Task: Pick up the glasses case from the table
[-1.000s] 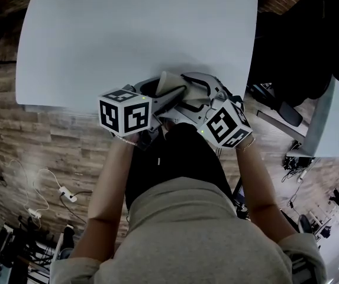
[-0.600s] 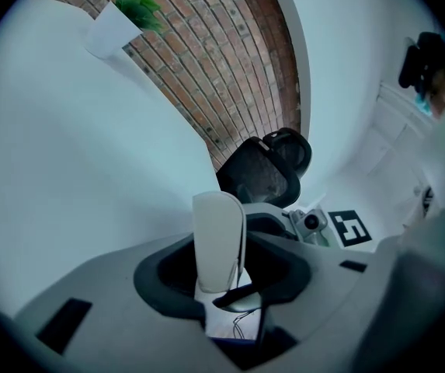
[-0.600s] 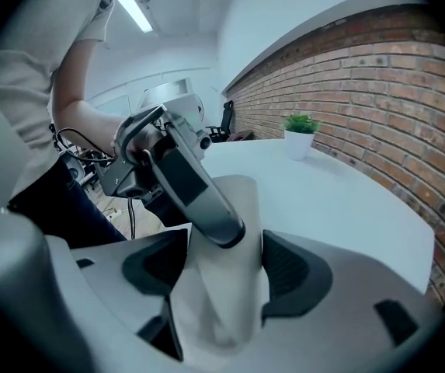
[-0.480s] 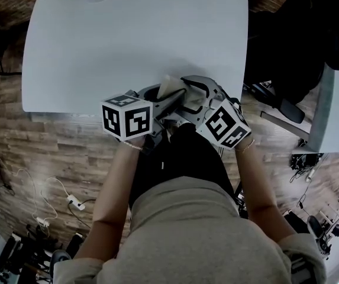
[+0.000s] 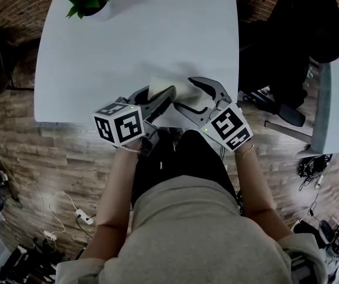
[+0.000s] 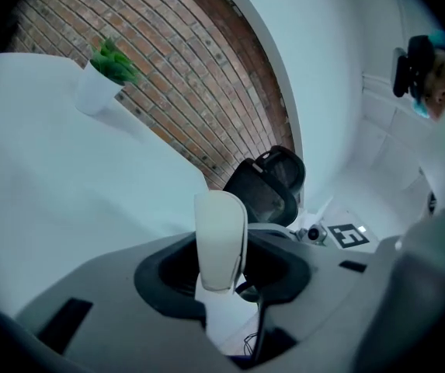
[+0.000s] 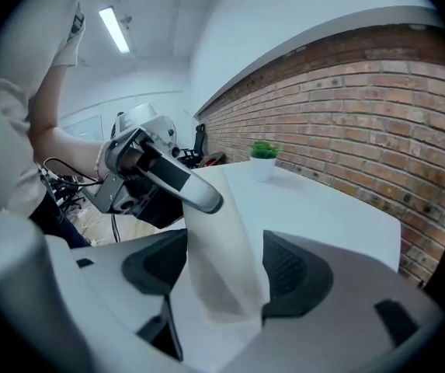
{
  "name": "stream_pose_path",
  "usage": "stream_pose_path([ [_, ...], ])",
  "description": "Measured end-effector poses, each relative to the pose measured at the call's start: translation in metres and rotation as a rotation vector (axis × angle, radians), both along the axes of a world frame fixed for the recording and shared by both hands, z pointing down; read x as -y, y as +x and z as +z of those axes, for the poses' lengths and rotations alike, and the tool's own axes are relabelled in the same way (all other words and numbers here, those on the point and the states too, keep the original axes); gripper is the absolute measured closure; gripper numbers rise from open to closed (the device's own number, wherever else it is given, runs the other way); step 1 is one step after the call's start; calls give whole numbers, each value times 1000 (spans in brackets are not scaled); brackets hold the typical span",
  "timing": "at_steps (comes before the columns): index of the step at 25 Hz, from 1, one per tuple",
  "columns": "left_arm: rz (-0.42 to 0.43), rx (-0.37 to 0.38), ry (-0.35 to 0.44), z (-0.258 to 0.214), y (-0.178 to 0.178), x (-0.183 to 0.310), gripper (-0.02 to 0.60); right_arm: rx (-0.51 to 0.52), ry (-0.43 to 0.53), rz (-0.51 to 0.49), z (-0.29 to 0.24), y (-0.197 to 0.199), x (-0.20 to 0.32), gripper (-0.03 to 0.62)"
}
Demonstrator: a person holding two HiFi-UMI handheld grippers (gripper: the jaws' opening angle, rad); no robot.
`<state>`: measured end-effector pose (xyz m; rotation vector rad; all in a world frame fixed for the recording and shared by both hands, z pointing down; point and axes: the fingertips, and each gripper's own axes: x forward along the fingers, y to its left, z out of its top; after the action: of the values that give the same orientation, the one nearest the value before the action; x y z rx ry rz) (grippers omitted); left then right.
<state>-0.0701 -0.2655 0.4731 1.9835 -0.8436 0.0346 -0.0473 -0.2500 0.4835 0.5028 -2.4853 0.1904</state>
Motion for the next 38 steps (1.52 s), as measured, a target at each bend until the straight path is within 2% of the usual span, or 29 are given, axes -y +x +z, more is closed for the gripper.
stream_pose_path([
  [4, -35, 6, 63, -24, -7, 5, 428, 40, 30, 40, -20, 9, 9, 307],
  [8, -77, 1, 118, -47, -14, 11, 428, 177, 19, 116, -47, 15, 23, 345],
  [15, -176, -28, 204, -83, -26, 23, 430, 372, 39, 207, -97, 23, 44, 451],
  [18, -192, -42, 248, -99, -29, 29, 430, 428, 60, 235, -114, 26, 49, 502],
  [23, -214, -6, 345, -126, -31, 40, 430, 490, 124, 282, -140, 33, 60, 594],
  [29, -273, -34, 436, -151, -33, 47, 430, 536, 115, 297, -156, 34, 64, 594],
  [38, -334, -63, 459, -160, -36, 51, 430, 581, 138, 347, -173, 40, 74, 595],
])
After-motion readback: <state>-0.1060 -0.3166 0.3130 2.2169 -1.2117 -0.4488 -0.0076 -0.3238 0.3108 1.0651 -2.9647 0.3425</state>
